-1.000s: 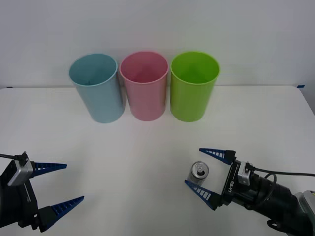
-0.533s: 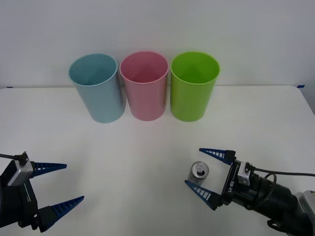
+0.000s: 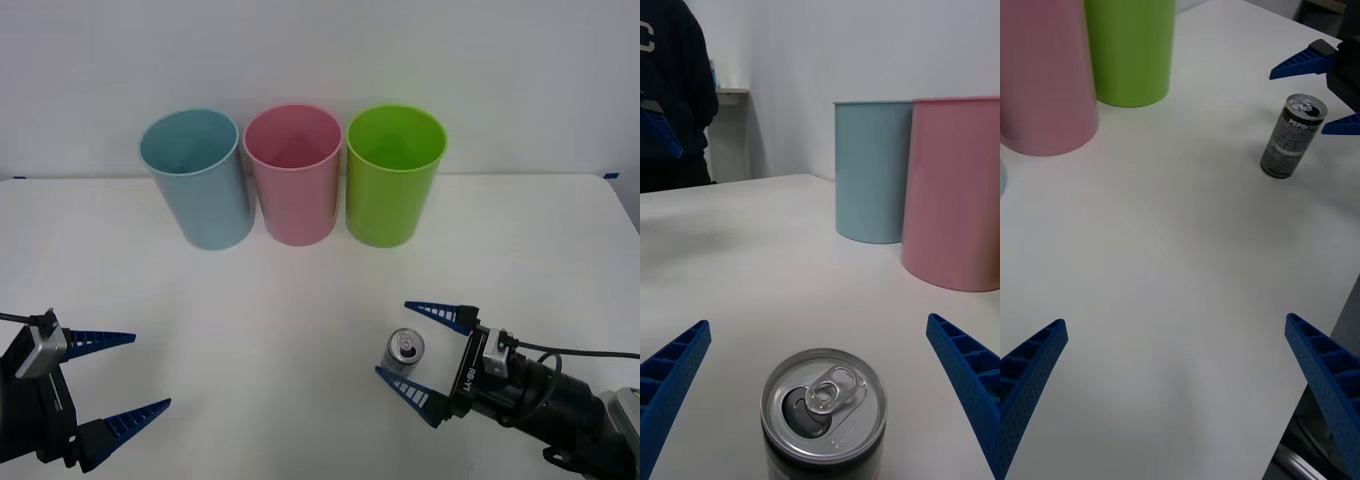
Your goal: Put cans in the blue bin and PET bottles in the pink bin and trash in the green bin.
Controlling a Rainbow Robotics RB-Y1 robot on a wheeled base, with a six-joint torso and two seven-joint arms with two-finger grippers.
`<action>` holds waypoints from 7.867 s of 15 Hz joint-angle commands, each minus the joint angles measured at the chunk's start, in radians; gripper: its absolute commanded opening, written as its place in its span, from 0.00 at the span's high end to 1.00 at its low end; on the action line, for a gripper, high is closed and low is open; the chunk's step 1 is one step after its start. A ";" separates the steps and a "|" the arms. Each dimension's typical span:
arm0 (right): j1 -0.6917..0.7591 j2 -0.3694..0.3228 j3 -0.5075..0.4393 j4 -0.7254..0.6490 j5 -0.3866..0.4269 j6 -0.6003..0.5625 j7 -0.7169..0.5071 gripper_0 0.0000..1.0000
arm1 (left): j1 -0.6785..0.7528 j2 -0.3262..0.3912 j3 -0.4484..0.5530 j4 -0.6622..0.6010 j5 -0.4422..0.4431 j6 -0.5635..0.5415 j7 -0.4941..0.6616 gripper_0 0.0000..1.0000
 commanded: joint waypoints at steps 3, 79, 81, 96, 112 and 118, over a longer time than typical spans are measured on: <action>0.000 0.000 0.000 0.000 0.000 0.000 0.000 0.00 | 0.000 0.000 0.000 0.000 0.000 0.000 0.000 0.00; 0.000 0.000 0.000 0.000 0.000 0.000 0.000 0.00 | 0.000 0.000 0.000 0.000 0.000 0.000 0.000 0.00; 0.000 0.000 0.000 0.000 0.000 0.000 0.000 0.00 | 0.000 0.000 0.000 0.000 0.000 0.000 0.000 0.00; 0.006 -0.037 0.006 0.008 -0.048 -0.005 0.006 0.00 | 0.000 0.000 0.000 0.000 0.000 0.000 0.000 0.00; 0.014 -0.040 0.008 0.086 -0.037 0.018 0.081 0.00 | 0.000 0.000 0.000 0.000 0.000 0.000 0.000 0.00; 0.006 -0.040 0.038 0.087 -0.015 0.081 0.097 0.00 | 0.000 0.000 0.000 0.000 0.000 0.000 0.000 0.00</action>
